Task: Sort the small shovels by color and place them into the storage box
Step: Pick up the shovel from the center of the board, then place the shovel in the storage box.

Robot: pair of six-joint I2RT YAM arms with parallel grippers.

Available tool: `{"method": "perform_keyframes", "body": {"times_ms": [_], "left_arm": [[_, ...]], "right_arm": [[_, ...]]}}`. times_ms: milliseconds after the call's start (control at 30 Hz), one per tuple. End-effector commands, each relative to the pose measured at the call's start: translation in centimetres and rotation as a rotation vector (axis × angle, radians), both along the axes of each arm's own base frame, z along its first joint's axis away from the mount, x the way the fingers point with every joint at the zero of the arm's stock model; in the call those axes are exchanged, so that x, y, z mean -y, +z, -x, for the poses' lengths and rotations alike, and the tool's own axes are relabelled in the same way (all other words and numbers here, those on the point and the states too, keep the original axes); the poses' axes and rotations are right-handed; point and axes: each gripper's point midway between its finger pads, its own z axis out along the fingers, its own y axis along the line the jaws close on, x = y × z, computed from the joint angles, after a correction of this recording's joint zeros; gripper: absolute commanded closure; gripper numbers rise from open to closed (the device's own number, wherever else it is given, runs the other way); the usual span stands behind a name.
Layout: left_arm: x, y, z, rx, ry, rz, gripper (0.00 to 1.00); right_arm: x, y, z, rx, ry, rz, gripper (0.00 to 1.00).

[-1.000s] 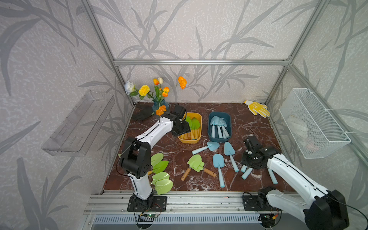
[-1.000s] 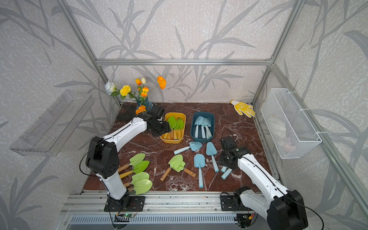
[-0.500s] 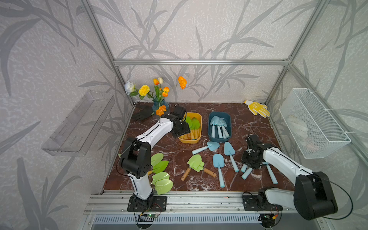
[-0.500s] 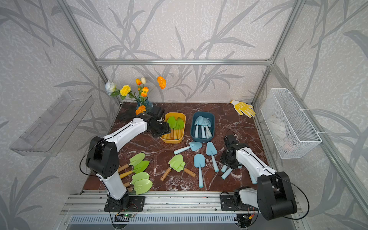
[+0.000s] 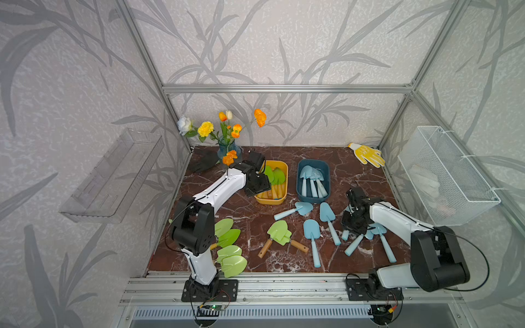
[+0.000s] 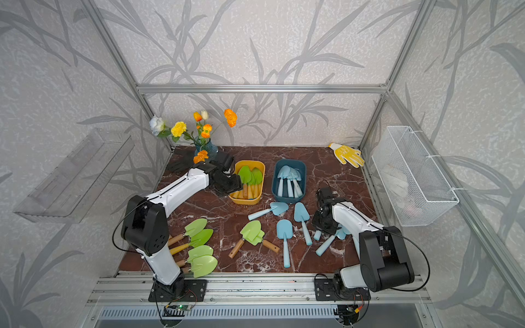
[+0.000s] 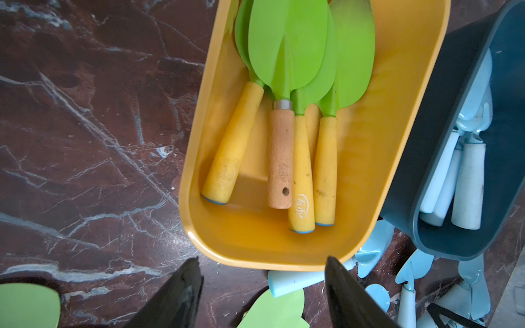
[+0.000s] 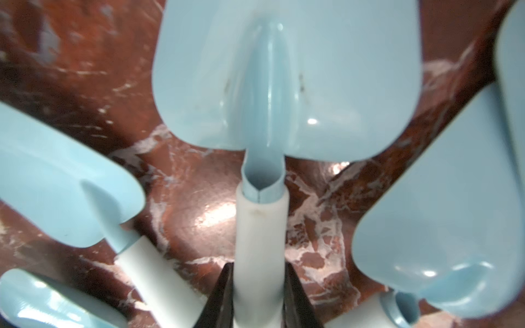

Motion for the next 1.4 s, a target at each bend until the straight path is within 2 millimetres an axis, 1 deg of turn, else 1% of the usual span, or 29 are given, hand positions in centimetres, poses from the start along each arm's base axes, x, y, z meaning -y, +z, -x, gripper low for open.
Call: {"method": "perform_keyframes", "body": {"times_ms": [0, 67, 133, 233, 300, 333, 367, 433, 533, 633, 833, 1067, 1167, 1267, 1367], "left_arm": [[-1.0, 0.8, 0.9, -0.002, 0.025, -0.014, 0.3], [-1.2, 0.7, 1.0, -0.003, 0.033, -0.017, 0.3], [-1.5, 0.7, 1.2, -0.002, 0.042, -0.021, 0.3], [-1.9, 0.7, 1.4, -0.004, 0.05, -0.027, 0.3], [-2.2, 0.7, 1.6, -0.008, 0.048, -0.034, 0.3], [-2.3, 0.6, 1.8, -0.014, 0.045, -0.039, 0.3], [-2.4, 0.5, 2.0, -0.019, 0.041, -0.043, 0.3], [-2.8, 0.4, 2.3, -0.032, 0.033, -0.061, 0.3], [-3.5, 0.3, 3.1, -0.042, 0.021, -0.092, 0.3], [-4.2, 0.2, 3.8, -0.043, 0.019, -0.115, 0.29], [-5.1, -0.3, 5.5, -0.07, 0.007, -0.147, 0.28], [-5.7, -1.2, 7.7, -0.118, -0.04, -0.164, 0.27], [-5.6, -1.7, 8.7, -0.14, -0.054, -0.155, 0.26], [-5.4, -2.2, 9.7, -0.16, -0.074, -0.146, 0.24], [-5.3, -2.4, 10.6, -0.173, -0.092, -0.141, 0.23]], "right_arm": [[-0.1, 4.2, -3.5, 0.127, 0.094, 0.058, 0.87], [-0.9, 6.5, -5.2, 0.185, 0.155, 0.095, 0.87], [-2.6, 9.0, -7.2, 0.247, 0.237, 0.109, 0.87], [-5.9, 11.3, -9.8, 0.308, 0.353, 0.101, 0.87], [-8.1, 12.0, -11.3, 0.329, 0.409, 0.068, 0.86], [-9.2, 11.8, -12.0, 0.327, 0.427, 0.046, 0.86], [-9.7, 11.7, -12.7, 0.326, 0.431, 0.032, 0.86], [-10.9, 10.7, -14.2, 0.311, 0.436, 0.005, 0.86], [-11.9, 9.0, -15.7, 0.287, 0.445, -0.012, 0.86], [-12.8, 7.2, -16.8, 0.254, 0.46, -0.031, 0.86], [-13.5, 4.1, -17.6, 0.196, 0.474, -0.036, 0.85], [-13.7, 2.1, -18.2, 0.168, 0.478, -0.031, 0.82], [-13.9, 1.4, -18.4, 0.154, 0.479, -0.034, 0.81], [-14.0, 1.2, -18.6, 0.151, 0.476, -0.037, 0.76], [-14.0, 1.7, -18.6, 0.158, 0.473, -0.037, 0.65]]}}
